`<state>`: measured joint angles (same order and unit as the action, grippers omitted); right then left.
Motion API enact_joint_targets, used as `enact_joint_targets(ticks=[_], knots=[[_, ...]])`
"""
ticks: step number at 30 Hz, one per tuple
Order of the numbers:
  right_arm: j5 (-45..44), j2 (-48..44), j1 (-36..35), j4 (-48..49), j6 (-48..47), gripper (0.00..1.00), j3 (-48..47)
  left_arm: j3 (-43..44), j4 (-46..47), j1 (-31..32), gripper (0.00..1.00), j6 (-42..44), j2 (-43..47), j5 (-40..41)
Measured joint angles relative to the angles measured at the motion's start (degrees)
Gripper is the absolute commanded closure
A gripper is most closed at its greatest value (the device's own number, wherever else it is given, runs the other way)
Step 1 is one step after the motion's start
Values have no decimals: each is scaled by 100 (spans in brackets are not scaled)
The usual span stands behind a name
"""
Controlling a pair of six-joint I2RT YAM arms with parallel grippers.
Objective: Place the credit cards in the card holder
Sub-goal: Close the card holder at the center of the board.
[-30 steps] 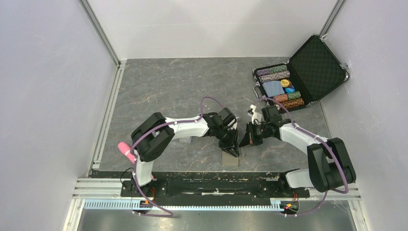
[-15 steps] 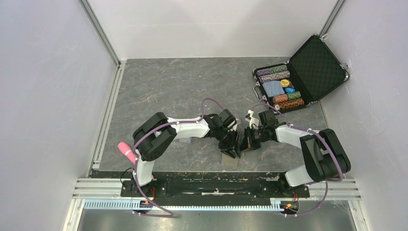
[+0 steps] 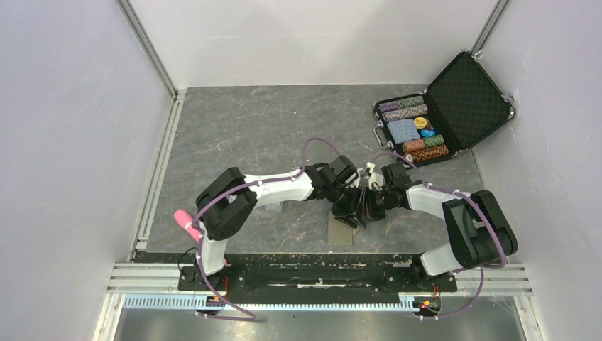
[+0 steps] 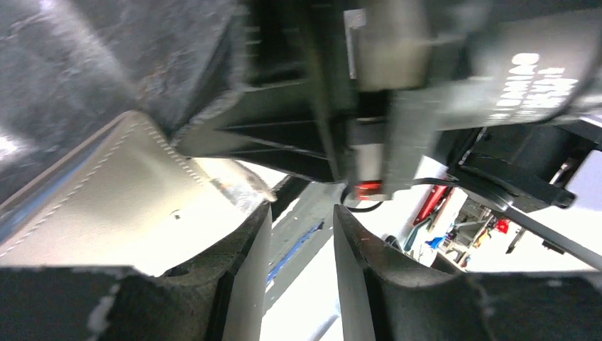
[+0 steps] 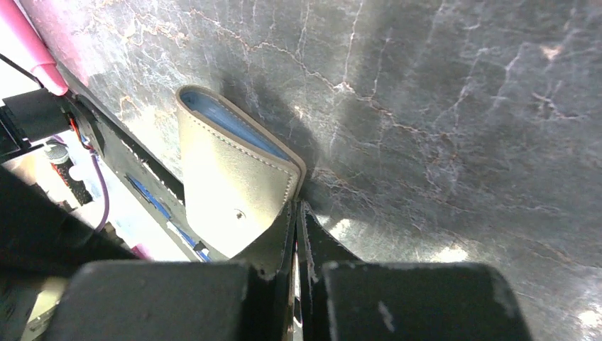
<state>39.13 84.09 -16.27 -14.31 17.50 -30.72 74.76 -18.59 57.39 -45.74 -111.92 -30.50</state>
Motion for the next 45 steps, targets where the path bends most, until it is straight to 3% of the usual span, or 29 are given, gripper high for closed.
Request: enact_joint_targets(ticks=[11, 22, 29, 33, 39, 45], knots=[[-59, 9, 0, 9, 9, 100, 0, 769, -938, 142, 65, 203, -304, 518], [-72, -4, 0, -9, 9, 100, -2, 800, -1075, 149, 55, 334, -234, 562], [-203, -247, 0, -343, 4, 98, -330, 509, -702, 133, 54, 330, 660, 492], [-284, -437, 0, -470, -24, 98, -643, 223, -741, 107, 63, 339, 1060, 726], [-275, -535, 0, -590, -109, 100, -870, 9, -1421, 83, 83, 570, 1189, 1390], [44, -531, -2, -573, -120, 100, -870, -107, -1853, 83, 89, 761, 1036, 1655]])
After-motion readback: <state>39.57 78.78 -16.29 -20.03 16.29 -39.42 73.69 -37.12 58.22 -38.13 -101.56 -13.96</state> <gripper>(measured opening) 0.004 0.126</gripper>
